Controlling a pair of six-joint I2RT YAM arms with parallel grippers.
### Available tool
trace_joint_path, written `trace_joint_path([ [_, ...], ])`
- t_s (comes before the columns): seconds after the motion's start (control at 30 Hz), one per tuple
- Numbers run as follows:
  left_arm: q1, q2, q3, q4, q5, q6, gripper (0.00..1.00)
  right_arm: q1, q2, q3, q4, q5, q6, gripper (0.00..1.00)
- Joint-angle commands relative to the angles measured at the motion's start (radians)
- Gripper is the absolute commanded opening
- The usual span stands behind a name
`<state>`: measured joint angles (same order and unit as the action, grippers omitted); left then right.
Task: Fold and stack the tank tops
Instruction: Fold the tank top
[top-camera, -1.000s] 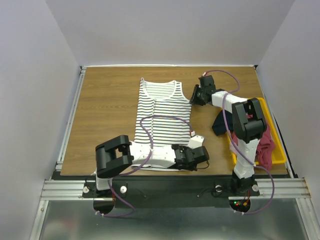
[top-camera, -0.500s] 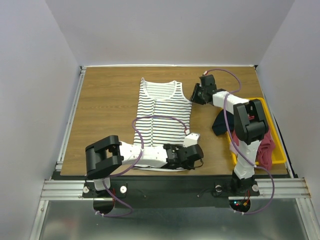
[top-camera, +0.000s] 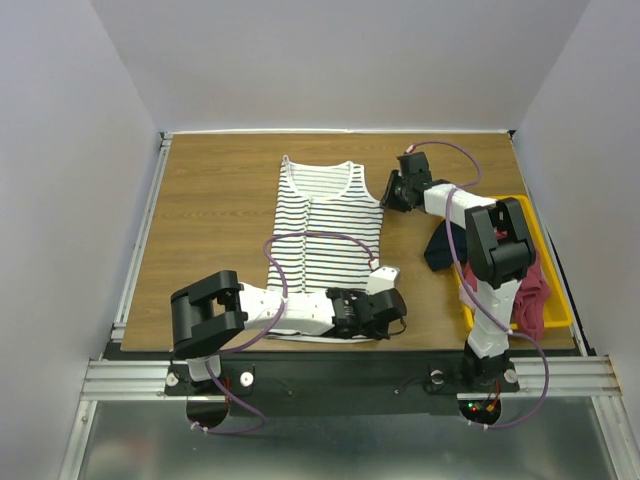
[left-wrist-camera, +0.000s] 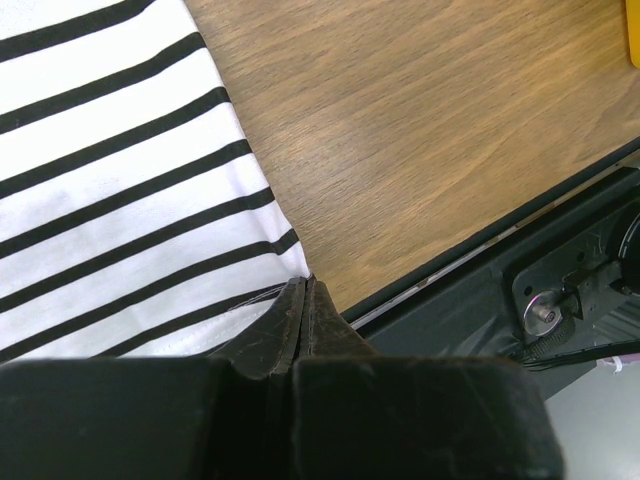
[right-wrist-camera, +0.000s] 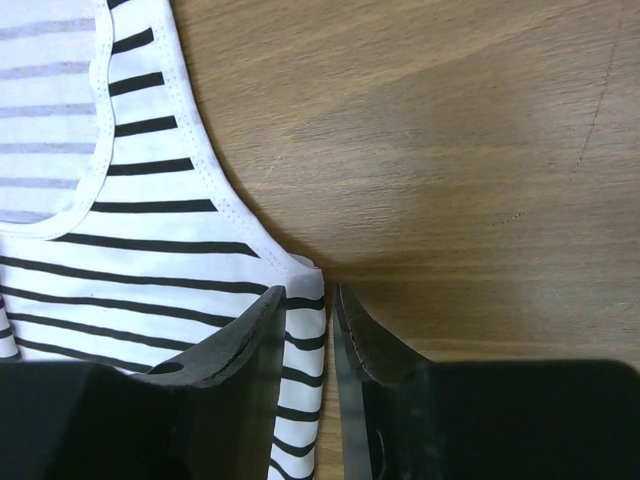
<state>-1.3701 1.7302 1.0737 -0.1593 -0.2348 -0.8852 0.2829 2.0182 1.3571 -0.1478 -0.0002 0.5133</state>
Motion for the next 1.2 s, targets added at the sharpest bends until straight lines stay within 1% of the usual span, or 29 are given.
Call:
trace_joint_path([
  [0.0, 0.005, -0.043, -0.006, 0.02, -0.001, -0.009, 0.0, 0.009, 0.005, 0.008, 0.042, 0.029, 0.005, 0.31],
  [0.5, 0.005, -0.047, -0.012, 0.029, 0.015, -0.004, 0.0, 0.01, 0.034, 0.028, 0.042, 0.039, -0.001, 0.3],
  [0.7, 0.005, -0.05, -0.017, 0.035, 0.017, -0.004, 0.0, 0.019, 0.056, 0.042, 0.042, 0.042, 0.002, 0.27],
  [1.03, 0.005, -0.063, -0.029, 0.043, 0.019, -0.006, 0.0, 0.035, 0.063, 0.048, 0.042, 0.063, 0.014, 0.27],
  [1.13, 0.005, -0.064, -0.031, 0.043, 0.019, -0.006, 0.0, 0.038, 0.06, 0.05, 0.042, 0.072, 0.017, 0.24],
  [1.17, 0.005, -0.064, -0.031, 0.043, 0.02, -0.006, 0.0, 0.036, 0.06, 0.05, 0.042, 0.075, 0.019, 0.19],
])
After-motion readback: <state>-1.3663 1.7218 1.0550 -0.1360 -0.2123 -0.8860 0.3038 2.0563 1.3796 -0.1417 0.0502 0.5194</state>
